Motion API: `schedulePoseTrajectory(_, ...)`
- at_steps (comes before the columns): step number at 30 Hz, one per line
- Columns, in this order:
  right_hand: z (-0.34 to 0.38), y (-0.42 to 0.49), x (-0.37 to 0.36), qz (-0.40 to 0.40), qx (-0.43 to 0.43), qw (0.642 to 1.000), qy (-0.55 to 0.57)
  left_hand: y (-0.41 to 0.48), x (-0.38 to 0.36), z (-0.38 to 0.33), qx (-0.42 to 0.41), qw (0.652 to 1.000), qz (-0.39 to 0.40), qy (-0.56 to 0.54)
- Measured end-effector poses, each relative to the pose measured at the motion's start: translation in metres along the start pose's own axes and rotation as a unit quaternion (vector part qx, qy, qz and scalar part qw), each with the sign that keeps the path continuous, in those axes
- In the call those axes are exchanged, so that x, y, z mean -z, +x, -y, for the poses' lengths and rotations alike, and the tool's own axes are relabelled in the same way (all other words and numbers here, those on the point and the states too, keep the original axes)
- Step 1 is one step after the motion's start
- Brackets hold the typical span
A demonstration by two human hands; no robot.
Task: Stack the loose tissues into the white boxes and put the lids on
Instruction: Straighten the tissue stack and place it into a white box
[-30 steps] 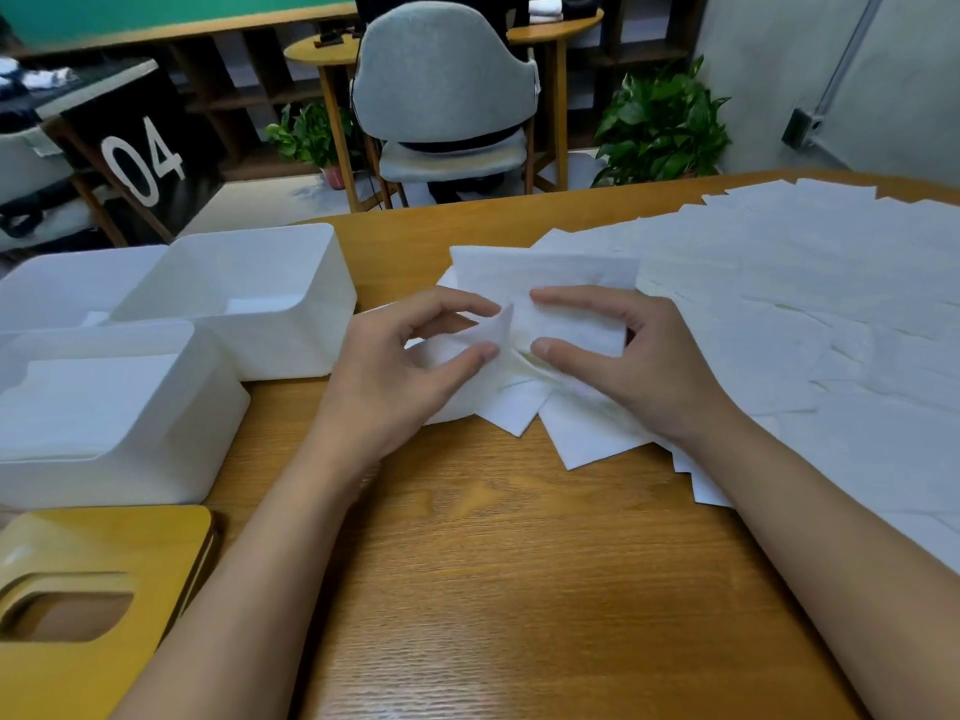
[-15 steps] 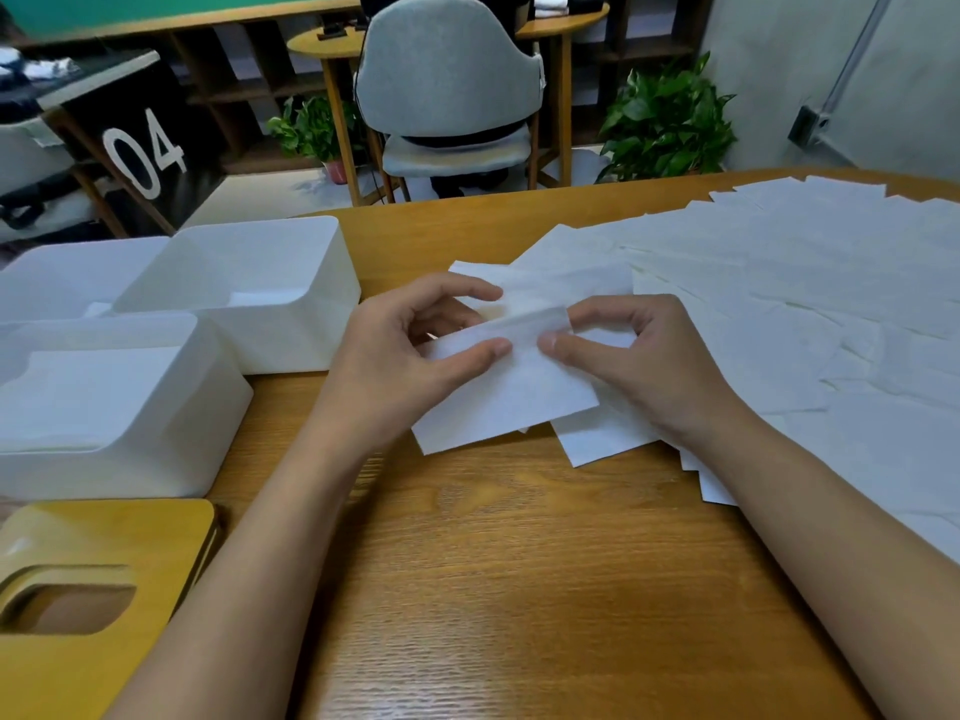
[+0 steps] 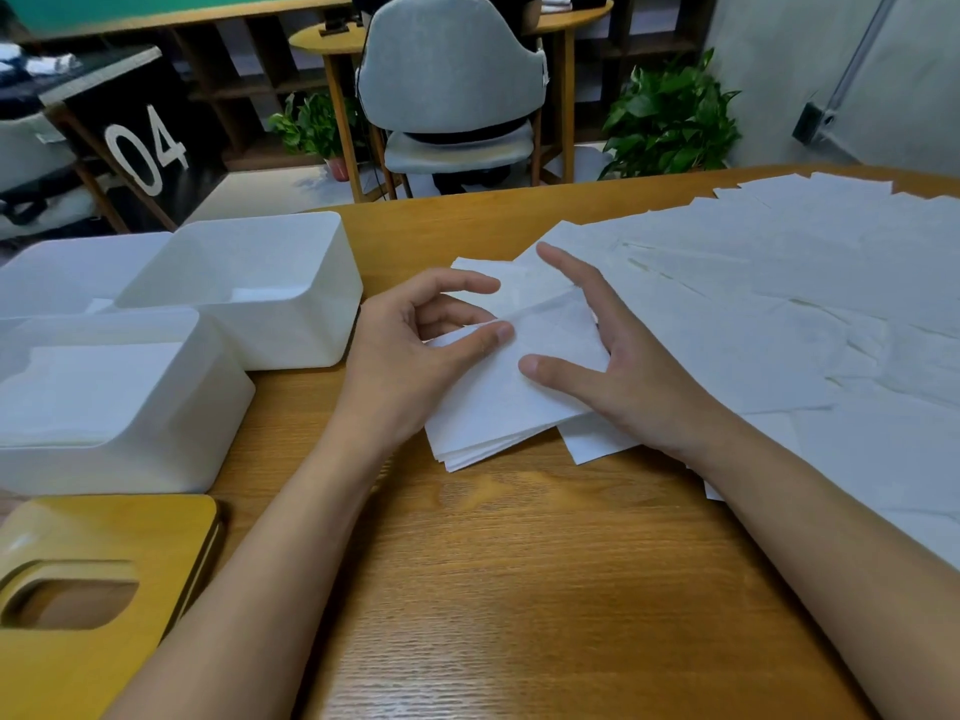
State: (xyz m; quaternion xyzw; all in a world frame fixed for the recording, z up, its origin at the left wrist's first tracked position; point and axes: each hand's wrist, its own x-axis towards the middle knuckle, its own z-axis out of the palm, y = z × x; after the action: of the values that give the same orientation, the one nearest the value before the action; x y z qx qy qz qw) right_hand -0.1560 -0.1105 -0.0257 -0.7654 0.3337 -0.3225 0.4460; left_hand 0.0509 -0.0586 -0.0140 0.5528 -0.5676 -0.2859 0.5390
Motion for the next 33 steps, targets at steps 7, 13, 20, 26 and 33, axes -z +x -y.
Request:
schedulePoseTrajectory(7,-0.001,0.001,0.002,-0.017,0.003,1.000,0.001,-0.001,-0.003,0.001,0.008,1.000,-0.009,0.016)
schedulePoseTrajectory(13,-0.001,0.002,0.005,-0.060,0.017,0.998,0.015,-0.001,-0.006,0.009,0.003,0.995,-0.060,0.086)
schedulePoseTrajectory(20,-0.007,0.006,0.013,-0.107,0.000,0.984,0.139,-0.001,-0.007,0.005,0.127,0.991,0.013,-0.034)
schedulePoseTrajectory(26,-0.007,0.005,0.012,-0.081,-0.005,0.994,0.071,-0.001,-0.007,0.013,0.054,0.998,-0.018,0.011)
schedulePoseTrajectory(33,-0.020,0.010,0.019,-0.260,-0.030,0.965,0.030,-0.003,-0.008,0.023,-0.094,0.958,0.051,0.267)
